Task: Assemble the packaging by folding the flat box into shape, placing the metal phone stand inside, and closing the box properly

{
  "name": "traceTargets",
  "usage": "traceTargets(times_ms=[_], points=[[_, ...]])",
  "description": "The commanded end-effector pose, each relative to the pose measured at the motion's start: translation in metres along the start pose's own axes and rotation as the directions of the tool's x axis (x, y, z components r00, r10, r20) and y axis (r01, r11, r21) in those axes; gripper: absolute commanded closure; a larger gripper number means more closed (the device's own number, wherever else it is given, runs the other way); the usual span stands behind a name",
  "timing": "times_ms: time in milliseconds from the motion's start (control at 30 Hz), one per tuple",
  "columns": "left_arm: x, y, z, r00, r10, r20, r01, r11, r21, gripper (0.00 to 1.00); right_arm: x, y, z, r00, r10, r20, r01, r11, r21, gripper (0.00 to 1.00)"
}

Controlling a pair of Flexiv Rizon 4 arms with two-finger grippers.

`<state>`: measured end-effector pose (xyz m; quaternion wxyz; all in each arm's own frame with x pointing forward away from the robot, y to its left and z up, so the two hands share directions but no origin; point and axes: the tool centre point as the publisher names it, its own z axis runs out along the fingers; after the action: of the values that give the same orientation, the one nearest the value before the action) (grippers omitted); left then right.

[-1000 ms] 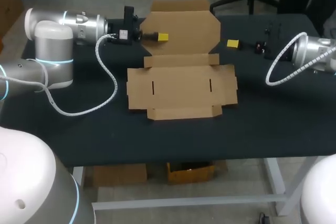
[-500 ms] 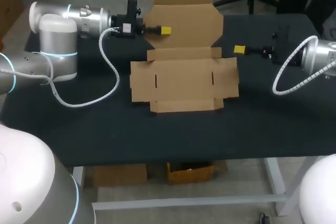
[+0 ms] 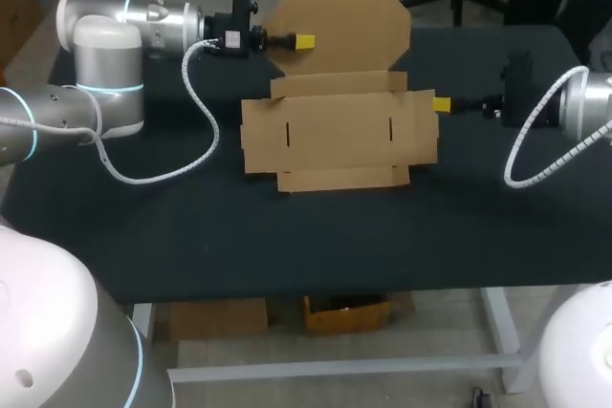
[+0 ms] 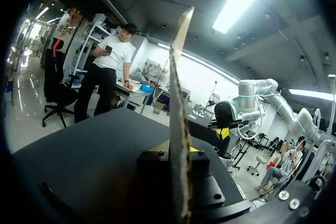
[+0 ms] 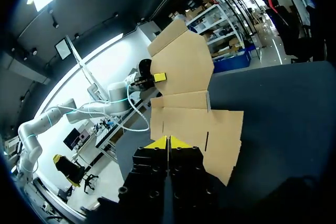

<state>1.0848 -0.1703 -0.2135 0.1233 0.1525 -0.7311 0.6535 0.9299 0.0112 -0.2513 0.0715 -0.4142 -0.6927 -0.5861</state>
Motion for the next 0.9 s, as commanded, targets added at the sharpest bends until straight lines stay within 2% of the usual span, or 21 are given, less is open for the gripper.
traceTargets(times_ms=[33,667,767,900], points=[[-0.005,-0.003,0.0,1.0,-0.001,-0.014,0.001,1.0,-0.009,1.0,0.006,-0.001,0.001,0.992,0.013,0.125,-0.017,1.0,0.024,1.0],[-0.005,-0.003,0.0,1.0,-0.001,-0.014,0.001,1.0,-0.009,1.0,0.006,-0.001,0.001,0.992,0.013,0.125,-0.017,1.0,0.024,1.0],[-0.005,-0.003,0.0,1.0,-0.001,-0.014,0.001,1.0,-0.009,1.0,0.017,-0.002,0.007,0.992,-0.034,0.118,0.03,0.999,0.041,1.0],[-0.005,-0.003,0.0,1.0,-0.001,-0.014,0.001,1.0,-0.009,1.0,0.027,-0.012,-0.003,0.989,-0.062,0.134,0.059,0.998,0.03,1.0]])
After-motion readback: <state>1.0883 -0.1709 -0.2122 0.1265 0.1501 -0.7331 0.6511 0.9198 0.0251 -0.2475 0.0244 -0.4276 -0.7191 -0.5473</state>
